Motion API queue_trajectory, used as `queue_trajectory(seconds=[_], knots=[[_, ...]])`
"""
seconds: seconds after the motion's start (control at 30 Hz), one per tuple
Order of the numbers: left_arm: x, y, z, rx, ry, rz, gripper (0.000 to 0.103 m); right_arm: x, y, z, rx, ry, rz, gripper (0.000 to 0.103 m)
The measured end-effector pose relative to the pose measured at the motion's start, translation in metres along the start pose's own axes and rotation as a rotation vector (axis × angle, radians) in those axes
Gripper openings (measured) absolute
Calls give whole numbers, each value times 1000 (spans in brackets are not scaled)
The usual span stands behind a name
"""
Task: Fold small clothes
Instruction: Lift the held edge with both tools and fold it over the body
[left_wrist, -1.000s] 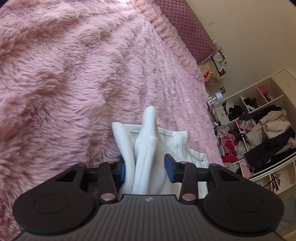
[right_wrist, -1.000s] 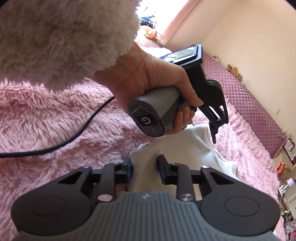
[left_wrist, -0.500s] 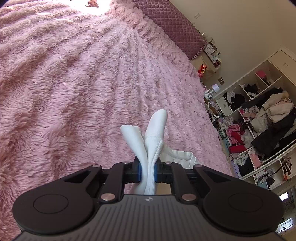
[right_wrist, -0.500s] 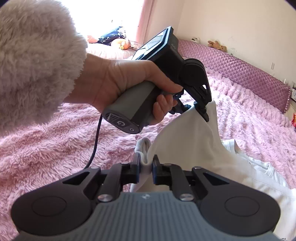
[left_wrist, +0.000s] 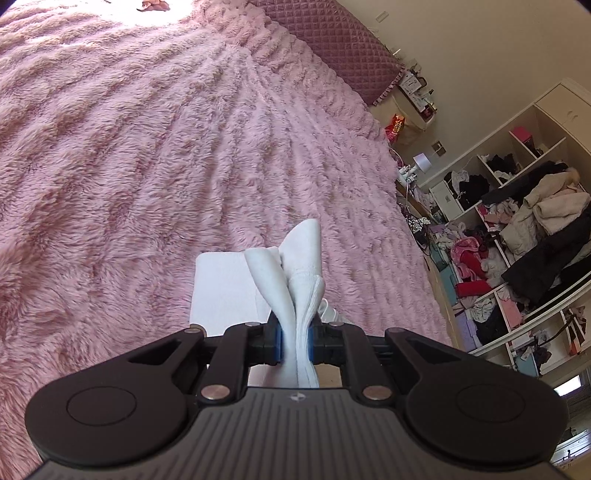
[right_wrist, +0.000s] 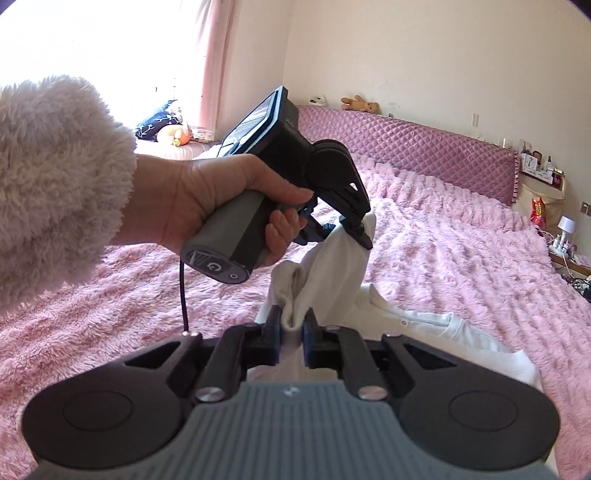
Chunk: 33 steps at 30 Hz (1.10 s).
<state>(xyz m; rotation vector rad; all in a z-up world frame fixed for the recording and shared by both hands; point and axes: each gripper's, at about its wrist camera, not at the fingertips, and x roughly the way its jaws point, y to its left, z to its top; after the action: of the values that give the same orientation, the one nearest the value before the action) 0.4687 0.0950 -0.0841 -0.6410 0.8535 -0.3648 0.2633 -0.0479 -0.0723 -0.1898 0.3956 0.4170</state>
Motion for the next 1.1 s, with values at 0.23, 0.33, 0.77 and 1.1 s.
queue_trajectory(seconds=[0.23, 0.33, 0.77, 1.1], knots=[[42, -46, -16, 41, 23, 15, 13, -24, -65, -20, 104, -2, -89, 5], [60, -66, -26, 57, 32, 24, 13, -28, -87, -32, 157, -1, -127, 5], [126, -146, -72, 154, 74, -33, 13, -73, -188, -91, 321, 25, -297, 4], [175, -171, -115, 218, 146, 24, 13, -82, -235, -133, 459, 89, -342, 4]])
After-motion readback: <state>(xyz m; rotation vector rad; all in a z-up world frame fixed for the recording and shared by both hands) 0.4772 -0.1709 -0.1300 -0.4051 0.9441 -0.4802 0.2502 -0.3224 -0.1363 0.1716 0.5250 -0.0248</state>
